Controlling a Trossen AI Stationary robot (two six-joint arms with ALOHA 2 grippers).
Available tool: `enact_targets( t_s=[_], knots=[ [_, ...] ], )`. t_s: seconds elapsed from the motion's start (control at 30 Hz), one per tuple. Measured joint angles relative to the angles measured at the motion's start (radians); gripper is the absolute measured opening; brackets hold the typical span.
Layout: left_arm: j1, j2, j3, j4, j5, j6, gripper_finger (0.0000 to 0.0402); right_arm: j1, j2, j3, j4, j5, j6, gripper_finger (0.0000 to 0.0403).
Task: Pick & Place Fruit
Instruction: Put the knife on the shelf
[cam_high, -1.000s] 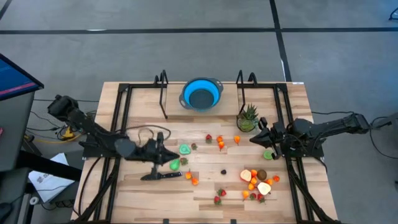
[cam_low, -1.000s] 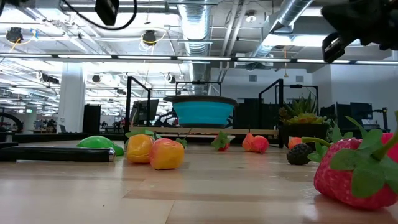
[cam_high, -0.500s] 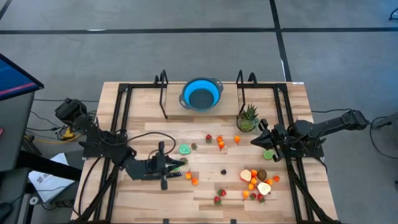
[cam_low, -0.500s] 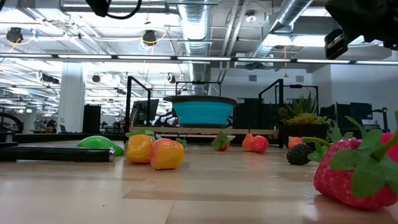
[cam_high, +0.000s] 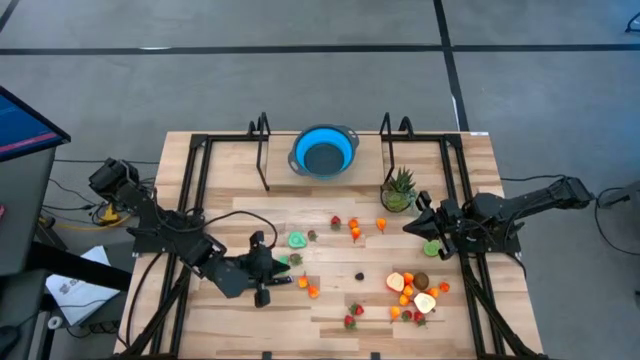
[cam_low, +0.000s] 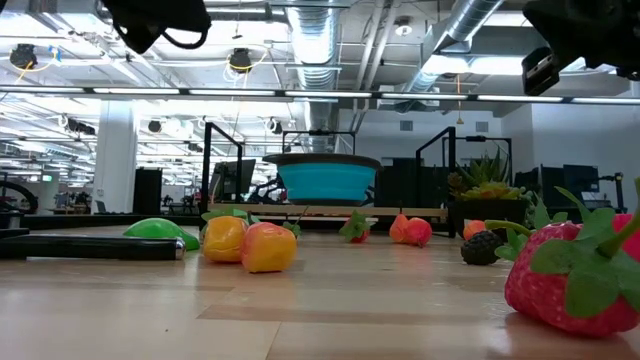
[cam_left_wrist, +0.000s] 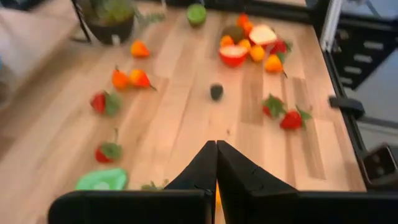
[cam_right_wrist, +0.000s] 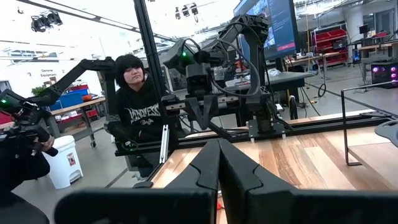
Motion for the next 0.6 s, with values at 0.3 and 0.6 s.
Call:
enact_targets(
  t_s=[0.3,0.6],
  knots=[
    [0.002,-0.011,0.000,0.014,0.015,-0.001,0.0001,0.000,0.000,0.000,-0.009,0.000,-0.033,0.0000],
    [0.008,-0.015,-0.001,0.019,0.016,-0.010,0.0001,0.000,-0.002,0.000,-0.006,0.000,-0.061,0.0000]
  ],
)
